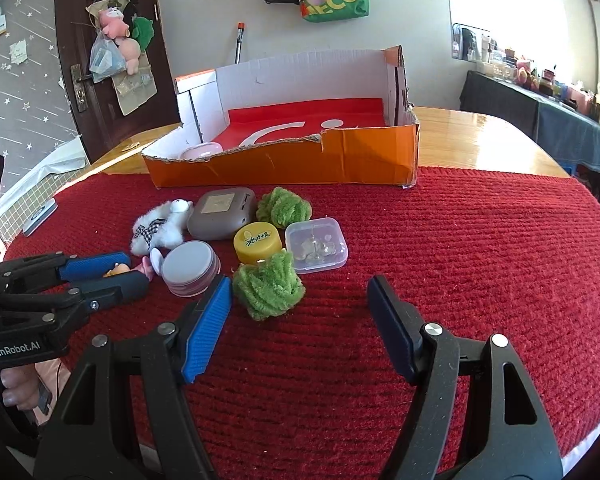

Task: Organize objects
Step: 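Grasp the yellow figurine with the left tool while the right tool grasps a green fuzzy ball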

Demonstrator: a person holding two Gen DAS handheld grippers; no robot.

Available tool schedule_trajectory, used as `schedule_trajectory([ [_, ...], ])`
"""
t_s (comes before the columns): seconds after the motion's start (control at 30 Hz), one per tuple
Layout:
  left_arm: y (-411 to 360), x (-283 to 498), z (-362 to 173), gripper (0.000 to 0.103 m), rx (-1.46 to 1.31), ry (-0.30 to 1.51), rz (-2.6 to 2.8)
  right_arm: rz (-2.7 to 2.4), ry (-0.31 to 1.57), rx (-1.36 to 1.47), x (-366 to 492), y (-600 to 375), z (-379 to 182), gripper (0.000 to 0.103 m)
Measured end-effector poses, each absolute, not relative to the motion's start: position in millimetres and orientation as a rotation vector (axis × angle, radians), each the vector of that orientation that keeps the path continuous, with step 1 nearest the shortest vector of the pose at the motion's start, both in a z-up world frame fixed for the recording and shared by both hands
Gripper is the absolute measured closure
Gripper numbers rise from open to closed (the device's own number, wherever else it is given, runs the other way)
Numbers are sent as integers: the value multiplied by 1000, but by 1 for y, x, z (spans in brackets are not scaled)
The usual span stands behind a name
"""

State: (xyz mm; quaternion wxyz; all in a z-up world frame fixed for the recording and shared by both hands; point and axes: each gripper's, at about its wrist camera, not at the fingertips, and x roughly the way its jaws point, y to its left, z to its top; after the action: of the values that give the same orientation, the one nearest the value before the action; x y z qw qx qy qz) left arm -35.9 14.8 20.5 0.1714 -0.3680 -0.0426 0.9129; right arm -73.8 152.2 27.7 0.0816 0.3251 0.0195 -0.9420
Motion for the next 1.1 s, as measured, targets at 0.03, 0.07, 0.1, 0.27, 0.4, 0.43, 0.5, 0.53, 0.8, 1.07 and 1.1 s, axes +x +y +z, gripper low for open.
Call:
schedule_trajectory([
  [0.03, 14, -38, 20, 59, -1047, -121, 2595, -2817, 66, 970, -74, 152, 28, 34],
  [0.07, 14, -40, 19, 59, -1053, -121, 2588, -2819, 74, 966, -73, 151, 28, 34],
  [0.1, 13, -42, 17, 59, -1053, -119, 2581, -2821, 78, 964, -74, 151, 28, 34],
  [0.27, 21, -41, 15, 59, -1014, -42, 2572, -2817, 86, 956, -76, 149, 25, 45],
  [0.4, 27, -38, 14, 81, -990, -21, 2553, -2803, 116, 933, -75, 143, 23, 66],
  [0.43, 28, -37, 13, 81, -984, -20, 2546, -2790, 121, 925, -74, 141, 22, 73],
  [0.5, 29, -34, 13, 81, -968, -19, 2548, -2784, 133, 908, -72, 138, 20, 74],
  [0.53, 29, -33, 14, 81, -962, -29, 2548, -2784, 138, 895, -70, 137, 21, 74],
  [0.8, 23, -30, 38, 83, -859, -72, 2597, -2785, 86, 802, -60, 140, 45, 74],
  [1.07, 21, -31, 43, 83, -852, -77, 2606, -2782, 47, 813, -62, 145, 50, 74],
  [1.1, 20, -32, 43, 83, -851, -78, 2608, -2781, 43, 816, -62, 145, 50, 74],
])
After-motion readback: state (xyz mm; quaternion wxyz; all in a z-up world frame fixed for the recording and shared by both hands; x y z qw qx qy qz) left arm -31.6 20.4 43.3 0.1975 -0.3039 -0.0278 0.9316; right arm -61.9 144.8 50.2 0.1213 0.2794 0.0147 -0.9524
